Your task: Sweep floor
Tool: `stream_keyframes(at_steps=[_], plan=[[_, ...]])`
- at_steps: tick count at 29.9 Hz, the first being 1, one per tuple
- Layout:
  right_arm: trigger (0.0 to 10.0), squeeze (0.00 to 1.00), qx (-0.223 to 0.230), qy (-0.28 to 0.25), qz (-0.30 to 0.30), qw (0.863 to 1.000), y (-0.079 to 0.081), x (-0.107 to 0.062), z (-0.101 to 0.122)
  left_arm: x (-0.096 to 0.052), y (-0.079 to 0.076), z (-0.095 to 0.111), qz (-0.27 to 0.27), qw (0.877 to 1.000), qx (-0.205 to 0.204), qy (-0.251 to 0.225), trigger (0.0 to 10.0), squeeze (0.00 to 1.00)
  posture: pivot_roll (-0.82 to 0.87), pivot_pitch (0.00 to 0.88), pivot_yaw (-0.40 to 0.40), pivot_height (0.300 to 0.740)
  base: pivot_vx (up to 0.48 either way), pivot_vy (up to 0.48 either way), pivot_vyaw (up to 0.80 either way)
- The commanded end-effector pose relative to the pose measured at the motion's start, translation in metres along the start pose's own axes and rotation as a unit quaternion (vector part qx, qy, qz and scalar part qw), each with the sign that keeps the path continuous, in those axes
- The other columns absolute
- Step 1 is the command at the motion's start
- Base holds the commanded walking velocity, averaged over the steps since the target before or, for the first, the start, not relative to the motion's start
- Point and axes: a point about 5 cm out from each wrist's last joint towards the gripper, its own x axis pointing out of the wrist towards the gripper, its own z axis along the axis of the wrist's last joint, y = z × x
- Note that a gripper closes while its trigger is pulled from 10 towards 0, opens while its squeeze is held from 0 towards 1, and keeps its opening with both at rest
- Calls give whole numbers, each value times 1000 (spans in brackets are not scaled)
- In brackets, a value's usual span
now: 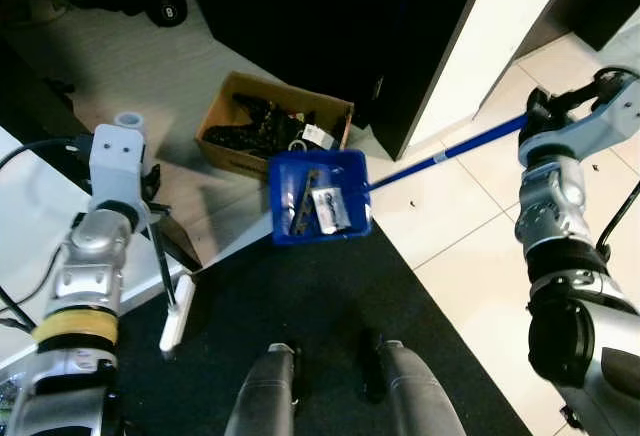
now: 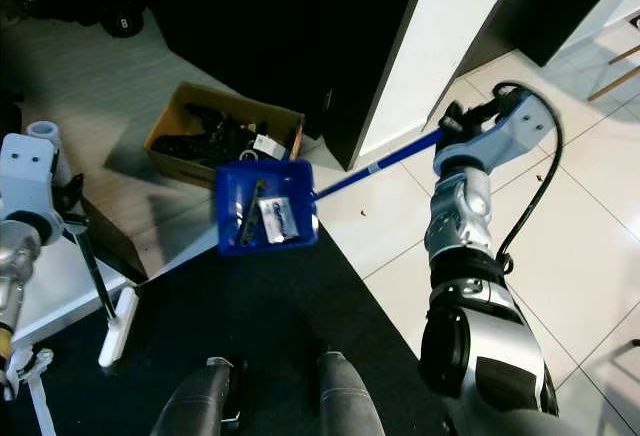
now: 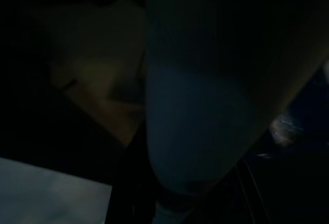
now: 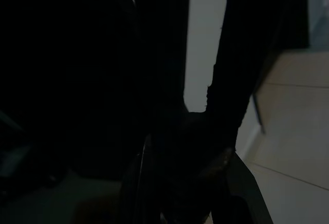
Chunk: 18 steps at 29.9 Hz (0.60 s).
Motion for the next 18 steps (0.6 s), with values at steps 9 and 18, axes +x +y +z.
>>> stream_keyframes(at_steps=[9, 18], plan=[[10000, 0, 43, -42, -25, 998, -6, 11, 27, 2, -50, 2, -54, 996, -66, -10, 10000, 0, -8, 119, -21, 740, 0, 0, 0], [10000, 0, -28, -64, -18, 997, -4, 13, 35, 5, -78, 10, -69, 994, -78, -31, 10000, 0, -6, 130, -22, 740, 0, 0, 0]])
